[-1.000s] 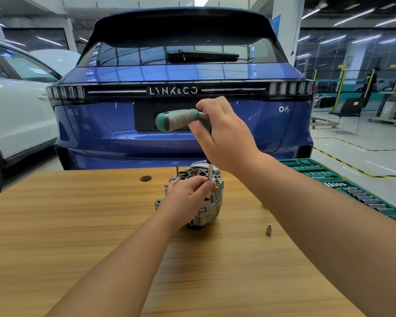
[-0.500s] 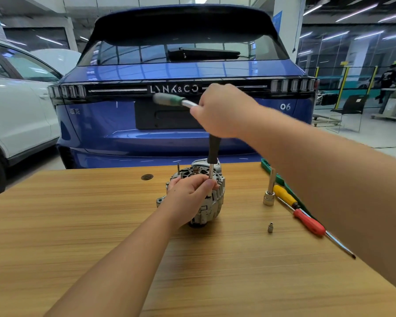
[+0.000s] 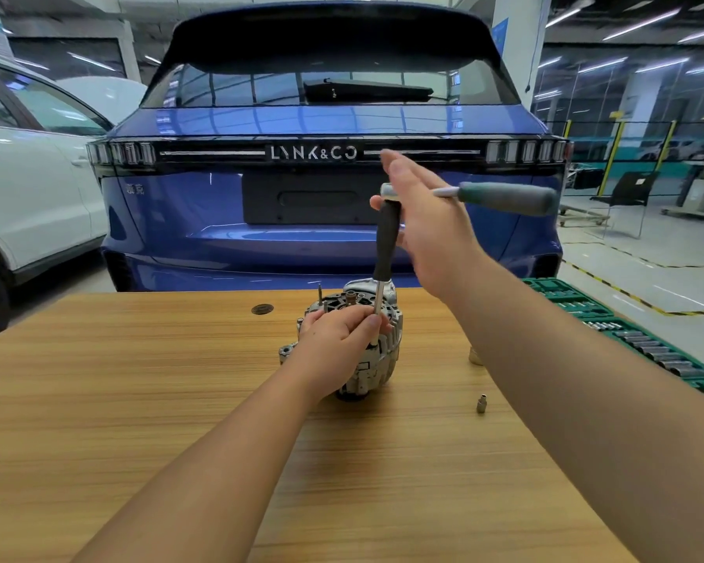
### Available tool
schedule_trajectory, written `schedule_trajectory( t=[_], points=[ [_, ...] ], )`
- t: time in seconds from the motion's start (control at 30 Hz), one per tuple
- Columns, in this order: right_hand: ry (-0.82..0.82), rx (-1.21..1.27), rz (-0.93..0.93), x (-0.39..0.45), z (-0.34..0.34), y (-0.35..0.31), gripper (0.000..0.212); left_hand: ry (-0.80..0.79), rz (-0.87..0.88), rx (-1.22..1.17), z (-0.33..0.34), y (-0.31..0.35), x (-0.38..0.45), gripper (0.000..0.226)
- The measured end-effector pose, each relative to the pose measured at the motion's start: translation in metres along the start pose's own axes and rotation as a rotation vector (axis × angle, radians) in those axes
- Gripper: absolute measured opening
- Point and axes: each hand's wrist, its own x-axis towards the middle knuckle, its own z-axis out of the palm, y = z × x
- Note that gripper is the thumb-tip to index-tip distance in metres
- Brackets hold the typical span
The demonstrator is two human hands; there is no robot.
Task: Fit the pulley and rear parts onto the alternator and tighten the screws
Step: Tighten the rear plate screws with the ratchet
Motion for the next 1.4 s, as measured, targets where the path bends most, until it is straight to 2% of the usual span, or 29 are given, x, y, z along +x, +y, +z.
schedule_trajectory(
  t=[0.07,0.13,0.17,0.33,0.4,0.5,0.57,0.87,1.07,1.17,1.23,1.27,1.3,1.37,1.4],
  points=[
    [-0.081,-0.477,-0.346,0.0,0.0,0.0,0.027,0.005,0.006,-0.002,0.0,0.001,0.0,0.031],
    [-0.19,-0.714,-0.546,0.002,0.002,-0.002,0.03,0.003,0.006,-0.01,-0.001,0.001,0.0,0.029],
    [-0.226,-0.773,-0.58,0.001,0.003,-0.003,0.03,0.005,0.004,-0.014,-0.001,0.001,0.0,0.027],
    [-0.224,-0.892,-0.542,-0.003,0.009,-0.002,0.018,-0.005,0.013,-0.024,-0.001,0.004,-0.004,0.026],
    [-0.248,-0.888,-0.543,-0.004,0.008,-0.003,0.028,-0.009,0.004,-0.027,-0.002,0.008,-0.006,0.026],
    [-0.337,-0.942,-0.548,-0.004,0.004,-0.002,0.055,-0.006,-0.012,-0.029,-0.003,0.01,-0.007,0.025],
    [-0.379,-0.969,-0.527,-0.003,0.002,-0.001,0.063,-0.007,-0.02,-0.031,-0.003,0.01,-0.008,0.025],
    [-0.308,-0.958,-0.592,-0.001,0.005,-0.003,0.036,-0.008,-0.009,-0.029,-0.002,0.008,-0.006,0.026],
    [-0.275,-1.008,-0.576,0.0,0.006,-0.011,0.032,-0.011,0.027,-0.025,-0.002,0.007,-0.005,0.025],
    [-0.264,-1.161,-0.483,0.005,0.009,-0.022,0.034,-0.012,0.018,-0.02,-0.003,0.009,-0.007,0.024],
    [-0.232,-1.256,-0.282,0.014,0.013,-0.037,0.036,-0.017,0.02,-0.009,-0.004,0.008,-0.007,0.023],
    [-0.23,-1.198,-0.13,0.018,0.014,-0.044,0.03,-0.02,0.022,-0.003,-0.004,0.008,-0.008,0.023],
    [-0.235,-1.038,0.051,0.021,0.015,-0.05,0.024,-0.023,0.025,0.001,-0.003,0.007,-0.008,0.023],
    [-0.235,-0.537,0.396,0.021,0.014,-0.055,0.015,-0.032,0.028,0.006,-0.003,0.006,-0.008,0.024],
    [-0.234,-0.293,0.505,0.018,0.012,-0.054,0.015,-0.037,0.023,0.007,-0.004,0.006,-0.008,0.024]
  ],
)
